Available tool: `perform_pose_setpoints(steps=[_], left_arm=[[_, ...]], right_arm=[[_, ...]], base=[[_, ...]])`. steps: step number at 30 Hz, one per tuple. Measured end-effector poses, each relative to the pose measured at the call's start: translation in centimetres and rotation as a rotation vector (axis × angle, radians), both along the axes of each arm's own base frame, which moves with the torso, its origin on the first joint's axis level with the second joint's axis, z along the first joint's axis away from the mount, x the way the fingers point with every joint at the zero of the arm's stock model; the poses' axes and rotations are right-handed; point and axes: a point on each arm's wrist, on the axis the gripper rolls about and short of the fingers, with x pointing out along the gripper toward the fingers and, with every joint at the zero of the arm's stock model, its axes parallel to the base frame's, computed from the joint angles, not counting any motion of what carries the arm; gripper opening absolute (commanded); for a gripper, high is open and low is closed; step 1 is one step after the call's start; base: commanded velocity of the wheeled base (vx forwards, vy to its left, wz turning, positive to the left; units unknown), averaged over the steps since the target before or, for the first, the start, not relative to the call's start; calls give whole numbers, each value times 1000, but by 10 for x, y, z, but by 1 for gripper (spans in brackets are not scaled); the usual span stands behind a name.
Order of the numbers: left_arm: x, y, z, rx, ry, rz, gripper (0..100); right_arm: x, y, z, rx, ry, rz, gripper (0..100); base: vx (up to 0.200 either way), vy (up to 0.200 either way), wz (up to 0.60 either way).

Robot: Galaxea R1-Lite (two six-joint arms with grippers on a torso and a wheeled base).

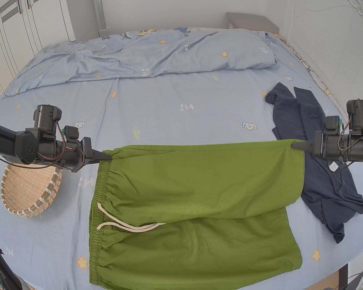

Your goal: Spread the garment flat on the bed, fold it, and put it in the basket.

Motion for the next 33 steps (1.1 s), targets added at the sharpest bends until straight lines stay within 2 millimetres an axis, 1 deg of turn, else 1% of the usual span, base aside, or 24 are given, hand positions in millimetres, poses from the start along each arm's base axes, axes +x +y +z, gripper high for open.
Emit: perform_pose_setpoints(steps=[5, 10, 15, 17, 23, 28, 33], left_arm=[[-10, 8, 10, 0, -23, 23, 0], [-14, 11, 16, 1, -43, 32, 0], [-14, 15, 20, 3, -75, 44, 0], [-13, 19, 21, 3, -88, 57, 0], [-13, 27, 22, 6, -101, 81, 0], [-10, 34, 23, 10, -141, 100, 0], [-5, 40, 20, 12, -158, 115, 0]], right_arm=[[8, 12, 28, -2, -93, 24, 0], [25, 21, 38, -21, -140, 12, 0], [50, 27, 39, -21, -202, 14, 0], [63, 31, 40, -14, -243, 15, 0], [85, 40, 40, -8, -275, 28, 0], [104, 52, 31, -9, -282, 51, 0], [120, 61, 26, -12, -294, 47, 0]], base=[[0, 0, 0], [0, 0, 0], [0, 0, 0], [0, 0, 0], [0, 0, 0], [0, 0, 0], [0, 0, 0]])
